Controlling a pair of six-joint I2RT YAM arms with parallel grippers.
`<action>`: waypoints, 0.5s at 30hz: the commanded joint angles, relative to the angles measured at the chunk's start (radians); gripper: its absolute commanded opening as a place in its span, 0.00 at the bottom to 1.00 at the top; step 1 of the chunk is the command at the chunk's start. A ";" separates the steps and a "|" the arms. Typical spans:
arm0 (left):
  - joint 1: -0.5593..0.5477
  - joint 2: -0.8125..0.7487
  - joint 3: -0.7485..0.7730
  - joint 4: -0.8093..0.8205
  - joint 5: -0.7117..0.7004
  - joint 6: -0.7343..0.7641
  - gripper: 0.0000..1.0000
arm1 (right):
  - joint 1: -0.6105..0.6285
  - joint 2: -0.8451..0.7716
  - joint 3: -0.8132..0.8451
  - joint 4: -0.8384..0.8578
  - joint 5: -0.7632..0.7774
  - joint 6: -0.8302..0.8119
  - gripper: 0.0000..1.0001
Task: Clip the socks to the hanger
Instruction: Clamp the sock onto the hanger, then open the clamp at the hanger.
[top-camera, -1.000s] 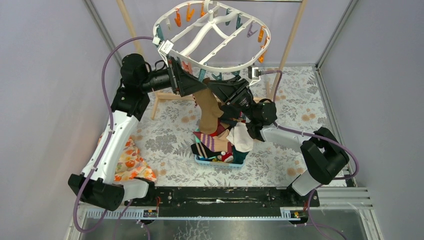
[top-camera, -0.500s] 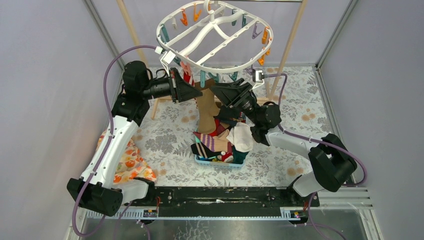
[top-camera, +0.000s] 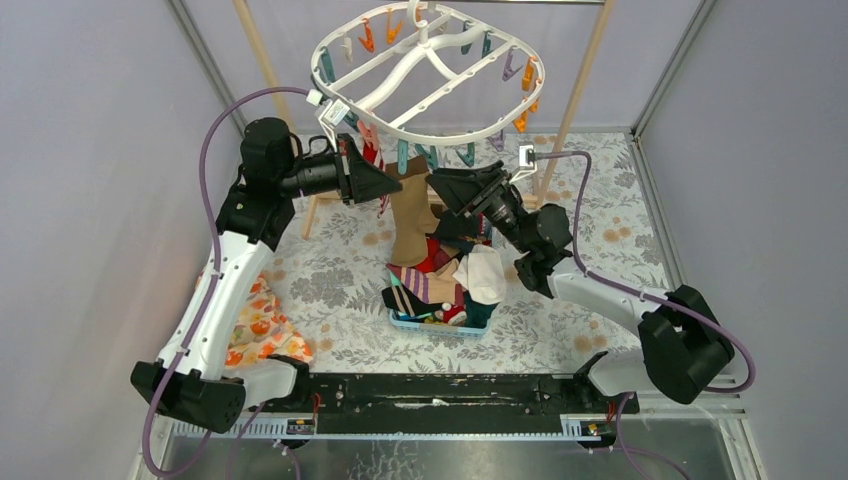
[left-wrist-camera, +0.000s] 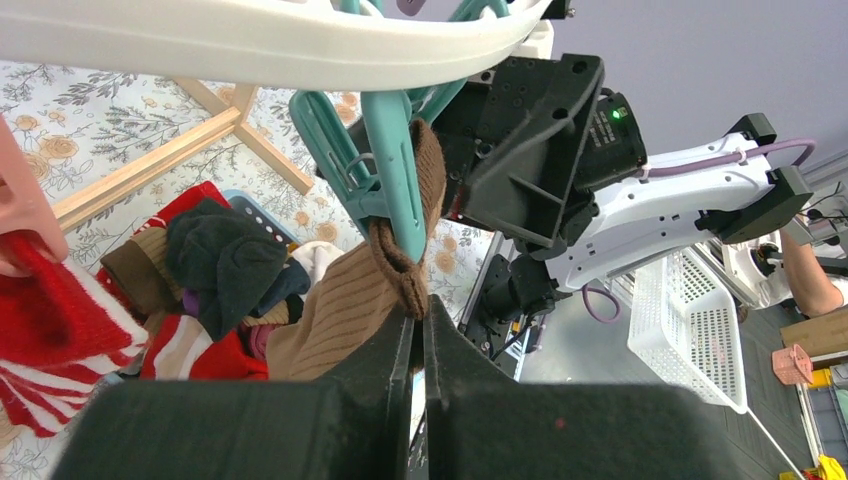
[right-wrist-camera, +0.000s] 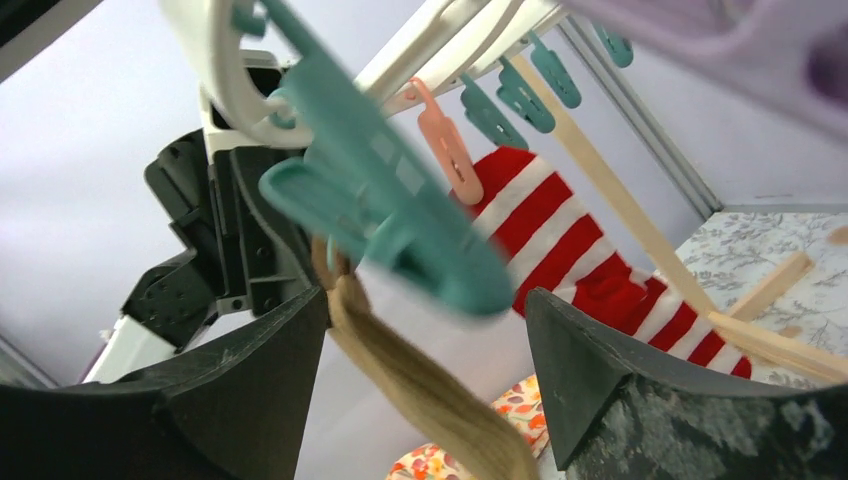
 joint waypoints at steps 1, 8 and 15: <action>0.008 -0.021 0.056 -0.026 -0.006 0.027 0.06 | -0.018 0.045 0.121 0.019 0.015 -0.062 0.78; 0.009 -0.016 0.094 -0.064 -0.048 0.040 0.06 | -0.018 0.137 0.237 0.093 -0.022 -0.057 0.61; 0.009 -0.019 0.135 -0.145 -0.209 0.104 0.04 | -0.018 0.124 0.212 0.101 -0.033 -0.074 0.28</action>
